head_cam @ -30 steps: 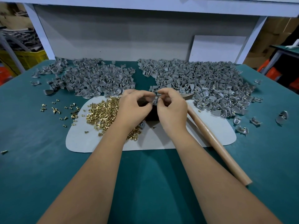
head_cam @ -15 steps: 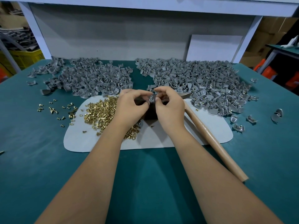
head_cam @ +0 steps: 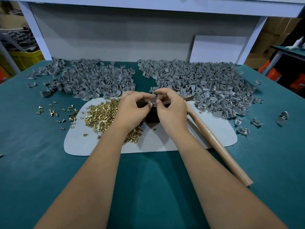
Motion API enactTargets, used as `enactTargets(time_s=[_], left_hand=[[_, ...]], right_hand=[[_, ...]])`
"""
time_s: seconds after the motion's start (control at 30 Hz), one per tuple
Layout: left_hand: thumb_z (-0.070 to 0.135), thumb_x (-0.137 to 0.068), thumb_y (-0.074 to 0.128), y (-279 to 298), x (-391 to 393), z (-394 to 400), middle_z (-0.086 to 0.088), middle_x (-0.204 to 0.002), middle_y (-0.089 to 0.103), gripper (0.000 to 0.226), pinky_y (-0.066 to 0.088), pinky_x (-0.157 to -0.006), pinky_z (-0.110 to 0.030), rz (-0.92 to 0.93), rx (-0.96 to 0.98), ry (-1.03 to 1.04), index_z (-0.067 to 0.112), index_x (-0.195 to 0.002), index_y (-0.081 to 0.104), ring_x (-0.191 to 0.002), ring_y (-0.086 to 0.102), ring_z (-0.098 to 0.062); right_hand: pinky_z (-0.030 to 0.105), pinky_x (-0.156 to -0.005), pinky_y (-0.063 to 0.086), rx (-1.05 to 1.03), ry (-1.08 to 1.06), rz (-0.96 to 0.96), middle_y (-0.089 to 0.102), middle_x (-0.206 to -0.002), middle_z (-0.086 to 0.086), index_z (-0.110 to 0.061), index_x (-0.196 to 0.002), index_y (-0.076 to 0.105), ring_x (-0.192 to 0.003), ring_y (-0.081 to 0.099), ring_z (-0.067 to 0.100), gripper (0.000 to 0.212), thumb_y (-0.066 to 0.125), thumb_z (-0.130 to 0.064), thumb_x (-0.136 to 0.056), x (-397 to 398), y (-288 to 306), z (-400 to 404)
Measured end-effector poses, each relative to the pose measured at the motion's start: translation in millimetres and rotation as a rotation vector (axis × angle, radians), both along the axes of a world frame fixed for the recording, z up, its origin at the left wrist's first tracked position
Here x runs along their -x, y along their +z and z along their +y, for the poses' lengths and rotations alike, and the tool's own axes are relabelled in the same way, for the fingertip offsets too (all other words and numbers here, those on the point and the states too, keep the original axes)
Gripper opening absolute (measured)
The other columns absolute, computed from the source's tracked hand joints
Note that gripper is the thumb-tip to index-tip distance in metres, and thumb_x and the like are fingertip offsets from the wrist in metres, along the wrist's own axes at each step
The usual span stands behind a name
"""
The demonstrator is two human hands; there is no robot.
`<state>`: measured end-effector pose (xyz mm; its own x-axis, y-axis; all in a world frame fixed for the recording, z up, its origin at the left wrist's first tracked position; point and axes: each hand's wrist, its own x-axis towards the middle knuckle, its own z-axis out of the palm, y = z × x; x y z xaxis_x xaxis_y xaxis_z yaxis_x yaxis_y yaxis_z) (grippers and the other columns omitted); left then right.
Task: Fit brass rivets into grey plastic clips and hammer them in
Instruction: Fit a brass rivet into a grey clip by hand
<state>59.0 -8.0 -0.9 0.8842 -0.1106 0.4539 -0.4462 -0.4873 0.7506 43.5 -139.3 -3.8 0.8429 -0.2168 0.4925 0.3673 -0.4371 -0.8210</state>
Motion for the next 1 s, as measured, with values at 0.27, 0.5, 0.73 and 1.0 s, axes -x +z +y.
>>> enactTargets(time_s=[0.27, 0.5, 0.73, 1.0], left_hand=[[0.014, -0.082, 0.072, -1, -3, 3, 0.005, -0.091, 0.069, 0.011, 0.040, -0.102, -0.044, 0.001, -0.016, 0.074, 0.020, -0.090, 0.076, -0.113, 0.054, -0.028], [0.009, -0.080, 0.074, 0, -5, 6, -0.003, -0.093, 0.072, 0.008, 0.040, -0.101, -0.047, 0.009, 0.003, 0.007, 0.012, -0.086, 0.077, -0.110, 0.056, -0.033], [0.006, -0.078, 0.076, -2, -6, 5, -0.003, -0.094, 0.071, 0.007, 0.039, -0.104, -0.045, 0.054, 0.032, 0.023, 0.010, -0.083, 0.074, -0.111, 0.055, -0.031], [0.005, -0.077, 0.078, 1, -4, 6, -0.002, -0.091, 0.070, 0.007, 0.041, -0.103, -0.041, 0.034, 0.051, 0.002, 0.004, -0.084, 0.077, -0.099, 0.063, -0.020]], right_hand=[[0.034, -0.078, 0.051, 0.069, 0.068, 0.004, 0.060, -0.080, -0.009, -0.023, -0.106, 0.065, -0.091, 0.057, 0.018, 0.038, 0.056, 0.004, -0.081, -1, 3, 2], [0.036, -0.079, 0.048, 0.206, 0.049, -0.006, 0.059, -0.079, -0.011, -0.025, -0.113, 0.064, -0.085, 0.052, 0.015, 0.043, 0.058, 0.003, -0.081, -2, 3, 2], [0.046, -0.087, 0.044, 0.442, 0.127, -0.001, 0.051, -0.075, -0.016, -0.027, -0.121, 0.060, -0.089, 0.050, 0.019, 0.057, 0.054, 0.011, -0.079, -4, 17, -2], [0.041, -0.089, 0.047, 0.421, 0.116, 0.146, 0.058, -0.073, -0.011, -0.029, -0.114, 0.064, -0.078, 0.055, 0.014, 0.050, 0.052, 0.005, -0.080, -13, 24, -2]])
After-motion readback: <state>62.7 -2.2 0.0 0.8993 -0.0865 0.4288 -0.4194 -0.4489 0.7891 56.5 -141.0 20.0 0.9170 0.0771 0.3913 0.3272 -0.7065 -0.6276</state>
